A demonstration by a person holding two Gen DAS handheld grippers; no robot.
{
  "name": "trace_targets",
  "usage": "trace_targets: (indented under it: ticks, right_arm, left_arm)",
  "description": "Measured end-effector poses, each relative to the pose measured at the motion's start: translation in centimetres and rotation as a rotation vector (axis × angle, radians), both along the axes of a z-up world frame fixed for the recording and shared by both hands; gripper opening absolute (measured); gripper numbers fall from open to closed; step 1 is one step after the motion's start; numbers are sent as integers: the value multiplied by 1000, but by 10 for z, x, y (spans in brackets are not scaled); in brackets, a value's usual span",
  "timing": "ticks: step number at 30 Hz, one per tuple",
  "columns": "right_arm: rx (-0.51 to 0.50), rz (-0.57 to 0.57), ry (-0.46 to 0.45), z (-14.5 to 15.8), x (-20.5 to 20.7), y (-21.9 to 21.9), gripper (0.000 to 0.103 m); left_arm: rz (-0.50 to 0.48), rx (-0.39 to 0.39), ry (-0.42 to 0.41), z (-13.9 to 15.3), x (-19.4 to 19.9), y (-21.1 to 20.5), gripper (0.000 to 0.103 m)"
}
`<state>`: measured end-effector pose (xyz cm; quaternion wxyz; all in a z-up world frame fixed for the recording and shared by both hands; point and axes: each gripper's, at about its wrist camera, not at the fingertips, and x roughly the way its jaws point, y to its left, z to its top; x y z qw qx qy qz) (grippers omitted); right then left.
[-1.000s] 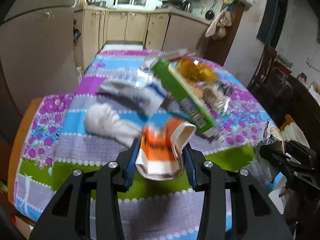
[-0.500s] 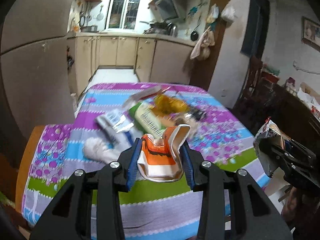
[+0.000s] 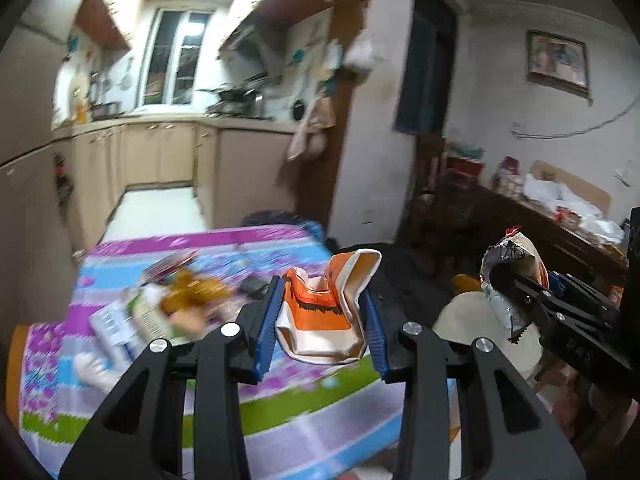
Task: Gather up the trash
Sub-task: 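Carry both items to the white basin and open both tools to drop them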
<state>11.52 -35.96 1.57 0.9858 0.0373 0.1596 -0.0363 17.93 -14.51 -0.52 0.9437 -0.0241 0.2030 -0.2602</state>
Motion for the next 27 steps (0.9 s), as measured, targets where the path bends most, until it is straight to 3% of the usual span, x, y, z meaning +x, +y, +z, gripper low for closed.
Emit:
trace_targets:
  ticks: [8,14,21,27]
  right_arm:
    - [5,-233,16,21,-44,-105,46]
    - [53,-339,128,20,-51,-181,46]
    - [186,-372,305,-11,-24,-257,46]
    - [233,-379,412,-48,9,-295,46]
  left_arm:
    - [-171,-32,-48,22,-9,-93,37]
    - [-295,-40,-31,27,-9,-170,37]
    - [-434,-11,98,8,5,-245,37]
    - [-469,38,230,-29,31,-285,36]
